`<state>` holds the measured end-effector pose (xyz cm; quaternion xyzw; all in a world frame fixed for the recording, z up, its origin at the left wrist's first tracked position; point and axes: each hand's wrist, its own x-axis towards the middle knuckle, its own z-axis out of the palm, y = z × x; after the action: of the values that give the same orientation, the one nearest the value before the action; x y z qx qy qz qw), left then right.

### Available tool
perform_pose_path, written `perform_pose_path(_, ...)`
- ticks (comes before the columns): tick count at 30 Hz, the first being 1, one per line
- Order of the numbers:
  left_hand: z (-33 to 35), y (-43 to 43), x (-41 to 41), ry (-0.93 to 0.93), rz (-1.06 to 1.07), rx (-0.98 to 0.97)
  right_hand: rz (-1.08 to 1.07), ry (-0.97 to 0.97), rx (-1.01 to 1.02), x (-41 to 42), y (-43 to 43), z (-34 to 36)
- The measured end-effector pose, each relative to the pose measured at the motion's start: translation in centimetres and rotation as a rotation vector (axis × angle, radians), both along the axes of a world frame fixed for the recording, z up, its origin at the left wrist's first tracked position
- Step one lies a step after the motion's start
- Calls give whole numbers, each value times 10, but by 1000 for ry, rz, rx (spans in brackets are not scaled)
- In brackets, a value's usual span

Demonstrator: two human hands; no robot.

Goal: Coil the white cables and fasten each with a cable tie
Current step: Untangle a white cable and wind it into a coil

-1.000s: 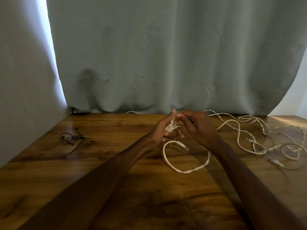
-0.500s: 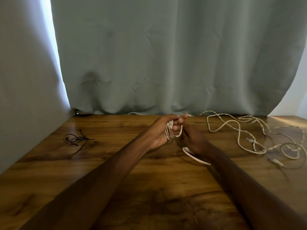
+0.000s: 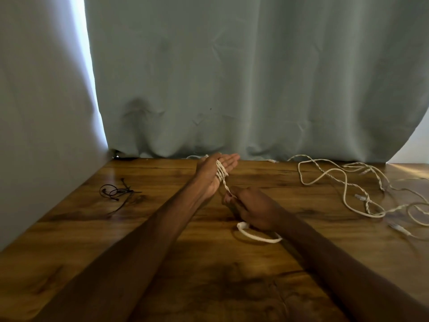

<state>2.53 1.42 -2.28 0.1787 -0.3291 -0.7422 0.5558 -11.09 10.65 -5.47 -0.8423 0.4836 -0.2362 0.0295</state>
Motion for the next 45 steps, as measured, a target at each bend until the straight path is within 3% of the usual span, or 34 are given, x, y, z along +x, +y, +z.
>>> perform_pose_path(4, -3, 3, -12, -235, 148, -80, 4, -28, 23, 2, 1, 0)
perform_pose_path(9, -17, -7, -20, -697, 501, -463, -84, -143, 47, -2, 5, 11)
perform_pose_path(12, -20, -15, -11, -937, 778, -705, -68, -344, 217, 5, 11, 16)
perform_pose_path(16, -21, -23, 4, -1131, 949, -977, -12, -776, 544, 8, 20, 25)
perform_pose_path(20, -25, -40, 21, -1165, 998, -920, 33, -772, 596, 5, 26, 37)
perform_pose_path(23, -35, -46, 29, -1175, 793, -912, -6, -680, 458, 2, 28, 45)
perform_pose_path(27, -34, -19, 27, -1217, 239, -816, -6, -596, 145, -12, 29, 49)
perform_pose_path(29, -32, -10, 19, -1153, 63, -720, -22, -514, -10, -19, 27, 49)
perform_pose_path(36, -14, 18, -1, -759, -229, -603, -128, -515, -366, -41, 11, 49)
perform_pose_path(40, 1, 26, -10, -722, -494, -491, -213, -510, -417, -50, 6, 47)
perform_pose_path(45, -3, 34, -11, -763, -365, -556, -287, -501, -374, -55, 1, 41)
